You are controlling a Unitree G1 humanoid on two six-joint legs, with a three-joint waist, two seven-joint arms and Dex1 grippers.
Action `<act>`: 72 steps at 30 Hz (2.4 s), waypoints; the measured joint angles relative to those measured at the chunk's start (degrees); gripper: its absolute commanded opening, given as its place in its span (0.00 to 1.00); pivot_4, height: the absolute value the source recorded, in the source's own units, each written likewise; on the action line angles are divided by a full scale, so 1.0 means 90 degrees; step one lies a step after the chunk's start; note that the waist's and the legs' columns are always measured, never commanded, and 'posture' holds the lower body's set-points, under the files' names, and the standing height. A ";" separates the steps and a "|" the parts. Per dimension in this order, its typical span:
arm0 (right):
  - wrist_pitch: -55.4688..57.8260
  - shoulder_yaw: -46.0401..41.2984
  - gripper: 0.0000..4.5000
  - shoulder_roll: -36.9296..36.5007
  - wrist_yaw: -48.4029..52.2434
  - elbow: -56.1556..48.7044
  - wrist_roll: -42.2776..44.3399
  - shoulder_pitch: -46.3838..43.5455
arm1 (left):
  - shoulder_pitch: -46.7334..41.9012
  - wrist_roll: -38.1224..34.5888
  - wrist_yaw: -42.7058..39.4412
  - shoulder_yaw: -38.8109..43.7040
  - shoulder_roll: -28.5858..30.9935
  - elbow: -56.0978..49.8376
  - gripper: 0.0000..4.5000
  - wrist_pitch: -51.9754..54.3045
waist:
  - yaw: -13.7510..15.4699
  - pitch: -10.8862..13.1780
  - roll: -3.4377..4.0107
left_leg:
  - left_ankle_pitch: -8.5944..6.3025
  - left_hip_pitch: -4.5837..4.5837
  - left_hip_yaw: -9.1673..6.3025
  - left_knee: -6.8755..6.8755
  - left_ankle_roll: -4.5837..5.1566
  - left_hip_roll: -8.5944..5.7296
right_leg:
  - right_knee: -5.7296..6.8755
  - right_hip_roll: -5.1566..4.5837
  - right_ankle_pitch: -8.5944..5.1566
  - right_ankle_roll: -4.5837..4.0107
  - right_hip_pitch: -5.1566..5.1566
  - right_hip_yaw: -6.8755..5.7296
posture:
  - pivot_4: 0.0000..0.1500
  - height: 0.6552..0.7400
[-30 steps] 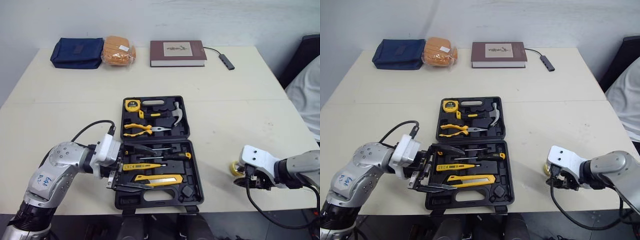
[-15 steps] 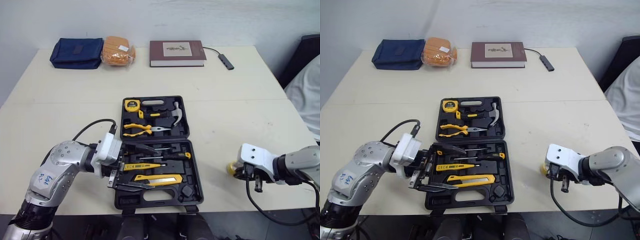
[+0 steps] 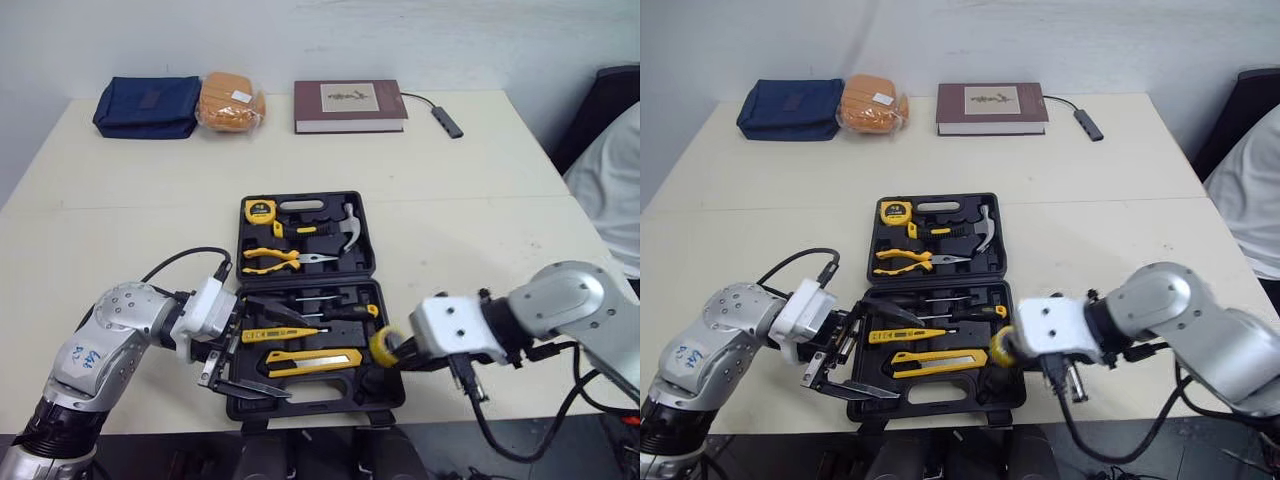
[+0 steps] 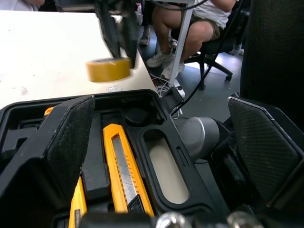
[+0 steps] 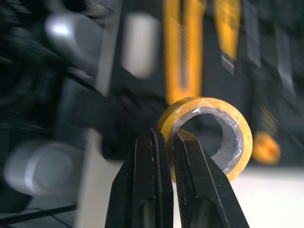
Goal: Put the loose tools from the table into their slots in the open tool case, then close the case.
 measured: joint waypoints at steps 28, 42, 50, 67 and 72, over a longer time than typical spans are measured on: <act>0.0845 0.2552 0.03 0.0647 0.0176 0.0263 -0.1624 -0.1208 | 0.0503 0.0008 0.0126 0.0052 0.0144 -0.0184 1.00 0.0168 | -0.0006 0.0000 0.0000 | 0.0001 -0.0002 -0.0005 0.0016 -0.0001 0.0000 | 0.0031 -0.0014 -0.0002 -0.0005 -0.0013 0.0003 | 1.00 1.00; 0.0902 0.2277 0.49 0.0772 0.0171 0.0321 -0.1577 -0.1090 | 0.0592 0.0009 0.0217 0.0082 0.0161 -0.0206 1.00 0.0144 | -0.0005 -0.0005 -0.0003 | -0.0002 -0.0009 -0.0006 0.0009 -0.0001 -0.0001 | 0.0027 -0.0017 -0.0002 -0.0006 -0.0022 0.0002 | 1.00 1.00; 0.0635 0.1086 0.49 0.0685 0.0690 0.0288 -0.0412 -0.0552 | 0.0767 0.0003 0.0236 0.0125 0.0207 -0.0225 1.00 0.0154 | -0.0015 -0.0005 -0.0003 | 0.0003 -0.0086 -0.0004 0.0045 0.0005 0.0000 | 0.0048 -0.0007 -0.0003 -0.0007 -0.0085 -0.0007 | 1.00 1.00; -0.2519 -0.1159 0.49 0.2039 0.0283 0.1178 0.0263 0.2230 | 0.0803 0.0043 0.0246 0.0262 0.0210 -0.0167 1.00 -0.0161 | 0.0004 -0.0007 -0.0014 | 0.0001 -0.0081 -0.0001 0.0066 0.0011 -0.0001 | 0.0082 -0.0006 0.0001 0.0000 -0.0081 0.0001 | 1.00 1.00; -0.3121 -0.1160 0.21 0.2248 0.0176 0.1479 0.0144 0.2582 | 0.0783 0.0076 0.0232 0.0261 0.0209 -0.0069 1.00 -0.0208 | 0.0014 -0.0007 -0.0014 | 0.0001 -0.0080 0.0000 0.0067 0.0012 -0.0003 | 0.0082 -0.0007 0.0001 0.0000 -0.0080 0.0002 | 1.00 1.00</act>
